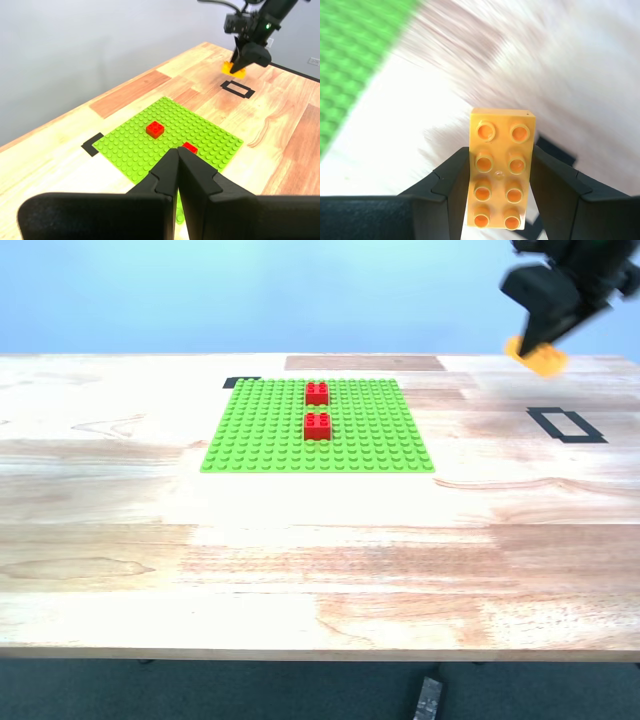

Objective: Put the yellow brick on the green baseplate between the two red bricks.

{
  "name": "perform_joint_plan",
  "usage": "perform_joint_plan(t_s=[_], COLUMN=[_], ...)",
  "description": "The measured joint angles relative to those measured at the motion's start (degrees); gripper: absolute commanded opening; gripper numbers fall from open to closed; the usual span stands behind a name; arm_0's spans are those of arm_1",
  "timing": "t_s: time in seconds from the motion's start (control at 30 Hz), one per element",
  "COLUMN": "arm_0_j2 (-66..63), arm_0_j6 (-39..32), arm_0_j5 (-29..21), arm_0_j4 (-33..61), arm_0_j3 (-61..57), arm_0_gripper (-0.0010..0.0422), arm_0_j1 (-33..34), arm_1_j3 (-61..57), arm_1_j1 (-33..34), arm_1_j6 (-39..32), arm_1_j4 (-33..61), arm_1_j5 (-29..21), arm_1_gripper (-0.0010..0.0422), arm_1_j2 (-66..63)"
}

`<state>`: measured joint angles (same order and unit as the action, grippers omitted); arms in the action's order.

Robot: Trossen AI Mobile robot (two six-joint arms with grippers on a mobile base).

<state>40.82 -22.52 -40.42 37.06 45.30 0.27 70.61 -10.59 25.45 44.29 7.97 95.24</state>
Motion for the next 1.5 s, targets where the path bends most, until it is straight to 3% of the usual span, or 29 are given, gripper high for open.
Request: perform_joint_plan(t_s=[0.3,0.7,0.97,1.5], arm_0_j2=[0.0,0.0,0.0,0.0], arm_0_j6=[0.07,0.24,0.24,0.24], arm_0_j5=[-0.02,-0.04,-0.02,-0.02], arm_0_j4=[0.28,0.37,0.35,0.33], arm_0_j3=[0.0,0.0,0.0,0.0], arm_0_gripper=[0.0,0.0,0.0,0.0], arm_0_j1=[0.02,0.0,0.02,0.0], arm_1_j3=[13.9,33.05,40.54,36.3], arm_1_j1=[-13.09,-25.44,-30.1,-31.71], arm_1_j6=[9.62,21.22,23.12,26.47], arm_1_j4=[2.75,11.32,12.72,10.82], arm_1_j5=[-0.74,-3.87,-3.87,-3.87], arm_1_gripper=[0.0082,0.0082,0.0082,0.0082], arm_1_j2=[2.03,18.18,28.17,33.62])
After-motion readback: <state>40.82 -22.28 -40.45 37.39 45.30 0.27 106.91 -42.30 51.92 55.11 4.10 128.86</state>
